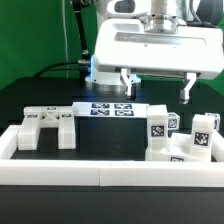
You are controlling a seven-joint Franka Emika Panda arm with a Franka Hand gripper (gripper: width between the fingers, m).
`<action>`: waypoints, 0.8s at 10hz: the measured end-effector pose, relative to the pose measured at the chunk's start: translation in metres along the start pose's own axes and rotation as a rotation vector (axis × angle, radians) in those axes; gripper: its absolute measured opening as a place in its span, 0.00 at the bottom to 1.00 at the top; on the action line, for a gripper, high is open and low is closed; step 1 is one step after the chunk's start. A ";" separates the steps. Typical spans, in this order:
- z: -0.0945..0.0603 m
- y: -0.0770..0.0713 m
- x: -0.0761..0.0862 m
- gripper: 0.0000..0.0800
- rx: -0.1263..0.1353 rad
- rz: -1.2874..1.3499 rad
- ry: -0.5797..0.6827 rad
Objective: Assemble chair
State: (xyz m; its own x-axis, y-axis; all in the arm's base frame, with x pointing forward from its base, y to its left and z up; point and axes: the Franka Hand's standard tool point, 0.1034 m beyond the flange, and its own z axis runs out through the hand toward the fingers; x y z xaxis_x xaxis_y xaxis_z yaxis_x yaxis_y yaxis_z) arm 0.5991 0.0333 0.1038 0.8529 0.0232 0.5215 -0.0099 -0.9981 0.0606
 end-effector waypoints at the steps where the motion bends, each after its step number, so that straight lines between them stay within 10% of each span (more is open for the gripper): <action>1: 0.000 -0.001 0.000 0.81 0.004 0.001 -0.013; 8: 0.005 -0.008 -0.009 0.81 0.088 0.020 -0.510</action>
Offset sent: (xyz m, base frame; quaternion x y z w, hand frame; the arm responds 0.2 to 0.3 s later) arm 0.0080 0.0005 -0.0016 0.0097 -0.2061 -0.0120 0.9784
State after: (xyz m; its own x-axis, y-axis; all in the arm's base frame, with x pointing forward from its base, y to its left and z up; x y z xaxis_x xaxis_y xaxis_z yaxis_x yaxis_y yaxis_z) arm 0.5944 0.0409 0.0947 0.9992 -0.0049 0.0393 -0.0037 -0.9996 -0.0289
